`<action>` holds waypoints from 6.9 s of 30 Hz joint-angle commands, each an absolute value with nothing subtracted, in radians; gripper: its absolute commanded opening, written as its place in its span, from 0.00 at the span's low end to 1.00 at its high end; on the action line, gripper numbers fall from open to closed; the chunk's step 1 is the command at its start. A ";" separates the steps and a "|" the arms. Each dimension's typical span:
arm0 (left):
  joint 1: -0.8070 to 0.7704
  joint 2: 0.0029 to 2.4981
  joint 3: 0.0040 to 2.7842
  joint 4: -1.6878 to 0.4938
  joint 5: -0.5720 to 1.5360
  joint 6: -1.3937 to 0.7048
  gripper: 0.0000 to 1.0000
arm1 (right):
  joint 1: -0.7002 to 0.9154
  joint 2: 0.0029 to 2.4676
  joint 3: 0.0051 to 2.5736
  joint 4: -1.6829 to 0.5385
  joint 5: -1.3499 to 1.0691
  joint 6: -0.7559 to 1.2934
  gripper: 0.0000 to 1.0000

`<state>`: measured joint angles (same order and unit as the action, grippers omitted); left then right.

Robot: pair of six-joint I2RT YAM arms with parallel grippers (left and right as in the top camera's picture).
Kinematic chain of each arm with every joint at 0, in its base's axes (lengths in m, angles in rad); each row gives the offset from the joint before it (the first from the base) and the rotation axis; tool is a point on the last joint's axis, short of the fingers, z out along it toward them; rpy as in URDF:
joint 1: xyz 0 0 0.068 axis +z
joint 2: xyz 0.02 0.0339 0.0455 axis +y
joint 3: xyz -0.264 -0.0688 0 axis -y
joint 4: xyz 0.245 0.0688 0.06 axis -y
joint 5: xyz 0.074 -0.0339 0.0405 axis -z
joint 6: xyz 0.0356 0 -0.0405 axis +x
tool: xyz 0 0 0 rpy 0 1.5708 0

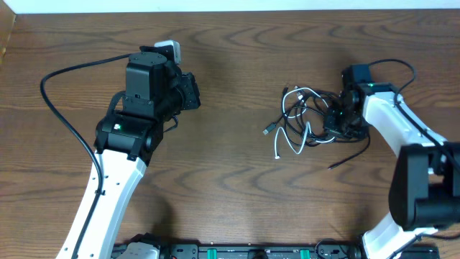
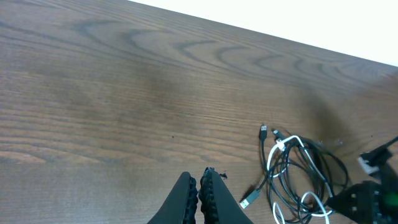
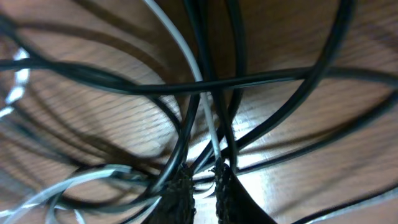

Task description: Untangle cables

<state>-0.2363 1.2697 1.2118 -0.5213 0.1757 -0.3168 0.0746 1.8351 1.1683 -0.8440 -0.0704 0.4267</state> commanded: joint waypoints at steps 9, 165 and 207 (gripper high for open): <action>-0.231 1.274 1.228 -0.524 0.163 -0.311 0.08 | 0.080 1.900 1.162 -0.796 -0.081 0.449 0.09; -0.231 1.274 1.228 -0.535 0.171 -0.311 0.08 | 0.293 2.035 1.328 -0.376 -0.458 0.735 0.41; -0.233 1.326 1.228 -0.373 0.675 -0.317 0.08 | 0.300 1.555 1.721 -0.974 -0.586 0.240 0.01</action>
